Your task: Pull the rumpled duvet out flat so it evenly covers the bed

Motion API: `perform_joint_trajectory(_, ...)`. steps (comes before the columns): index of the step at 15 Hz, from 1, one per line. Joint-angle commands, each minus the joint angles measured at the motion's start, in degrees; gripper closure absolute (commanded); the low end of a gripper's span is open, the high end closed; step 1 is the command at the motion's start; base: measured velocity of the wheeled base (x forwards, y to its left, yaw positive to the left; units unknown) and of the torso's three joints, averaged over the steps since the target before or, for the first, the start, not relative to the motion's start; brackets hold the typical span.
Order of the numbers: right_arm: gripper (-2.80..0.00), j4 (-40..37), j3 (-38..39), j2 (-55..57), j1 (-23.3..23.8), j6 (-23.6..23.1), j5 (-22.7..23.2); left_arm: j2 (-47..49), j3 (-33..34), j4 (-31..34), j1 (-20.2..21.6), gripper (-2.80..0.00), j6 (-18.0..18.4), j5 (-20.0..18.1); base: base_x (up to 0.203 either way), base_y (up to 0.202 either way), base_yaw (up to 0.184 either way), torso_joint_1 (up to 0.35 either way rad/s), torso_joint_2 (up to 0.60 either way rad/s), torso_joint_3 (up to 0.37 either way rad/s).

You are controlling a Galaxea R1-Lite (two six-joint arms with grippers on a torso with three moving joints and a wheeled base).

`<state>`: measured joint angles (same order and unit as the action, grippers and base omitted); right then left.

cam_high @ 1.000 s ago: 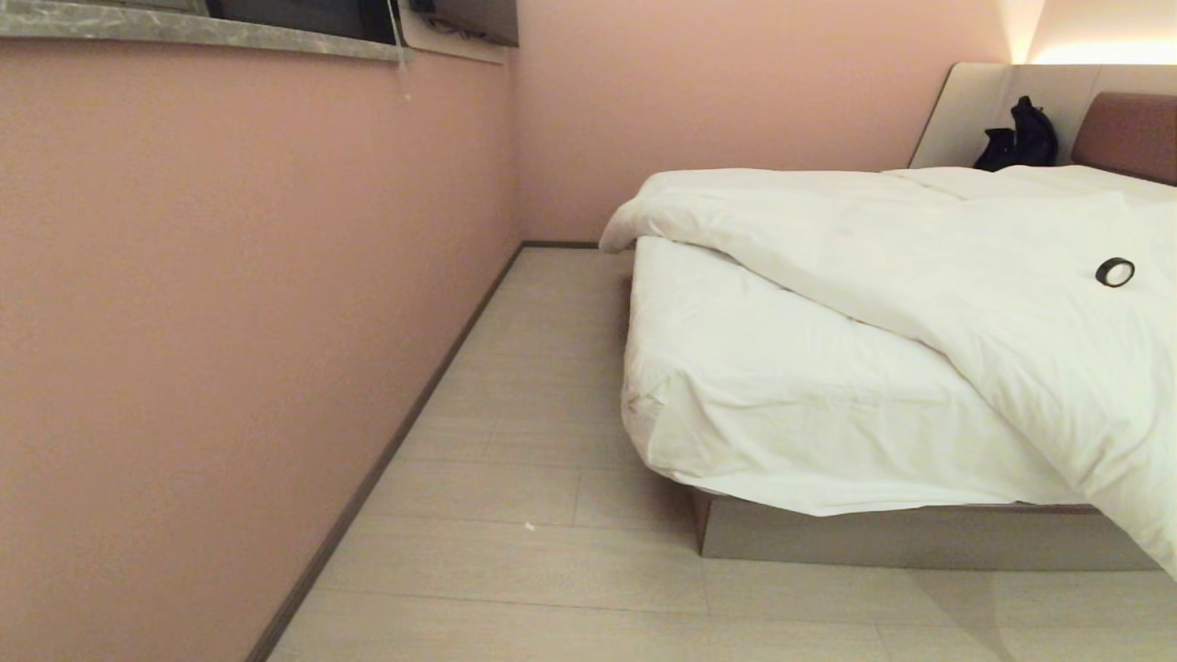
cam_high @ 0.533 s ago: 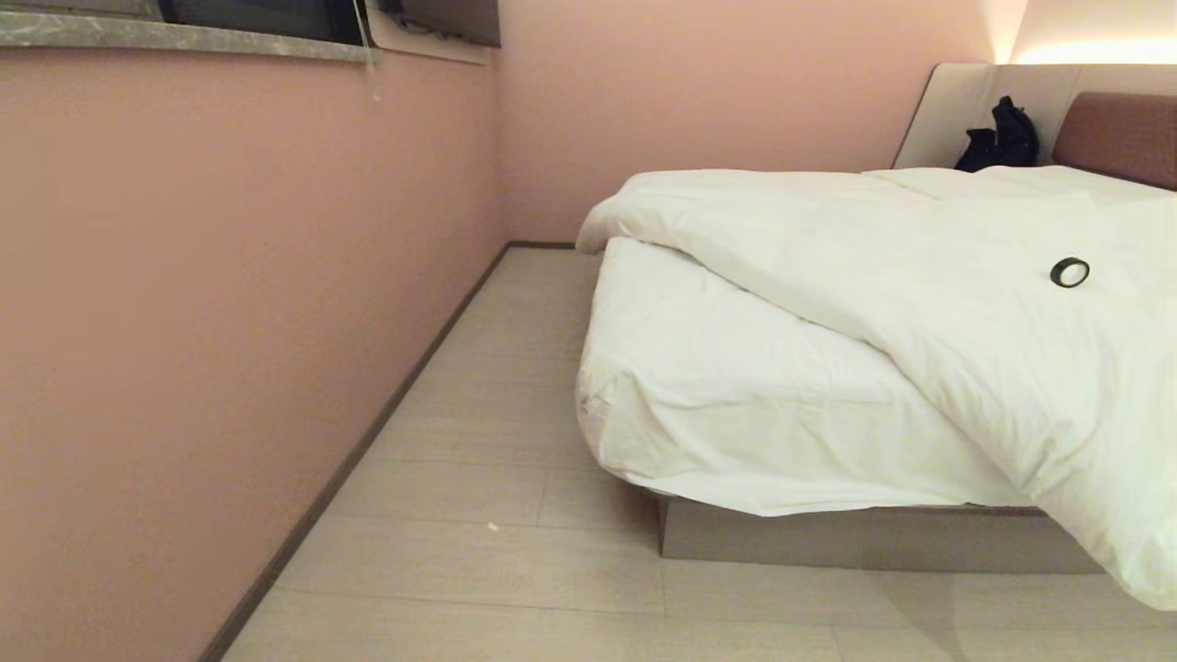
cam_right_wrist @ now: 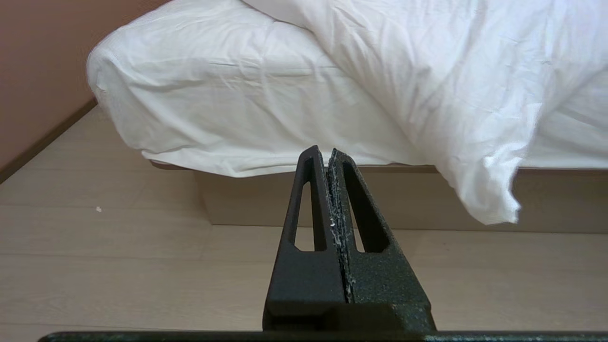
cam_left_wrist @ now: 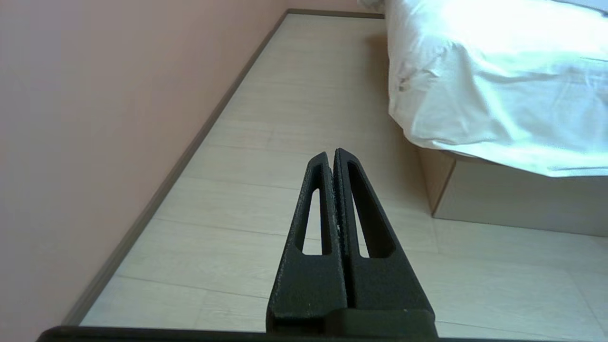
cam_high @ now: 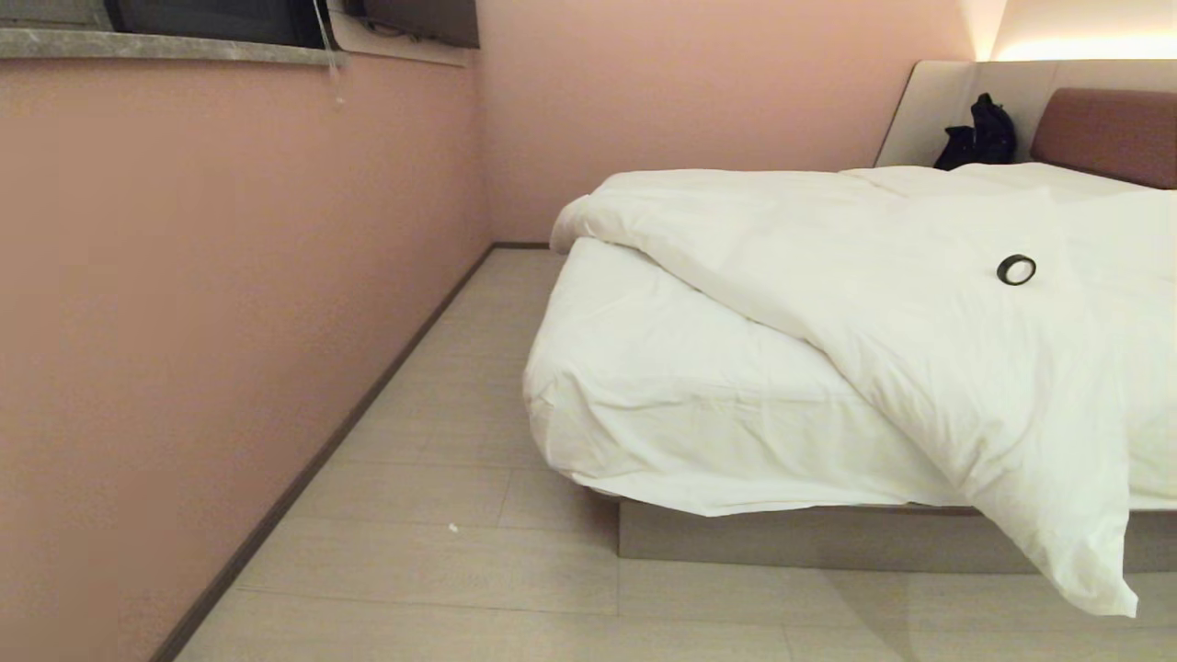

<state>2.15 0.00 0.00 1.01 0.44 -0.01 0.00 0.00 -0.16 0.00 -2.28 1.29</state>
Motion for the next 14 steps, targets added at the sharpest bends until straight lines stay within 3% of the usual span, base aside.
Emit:
perform_joint_trajectory(1, 0.00, 0.1, 0.0, 0.1, 0.0, 0.0, 0.0, 0.0, 0.0, 0.0, 0.0, 0.00, 0.1, -0.1, 0.000, -0.084, 0.000, -0.001, 0.00, 0.006)
perform_joint_trajectory(14, 0.00, 0.1, 0.0, 0.1, 0.0, 0.0, 0.0, 0.0, 0.0, -0.1, 0.0, 0.00, 0.2, 0.0, 0.008, 0.000, 0.000, 0.000, 0.00, 0.001)
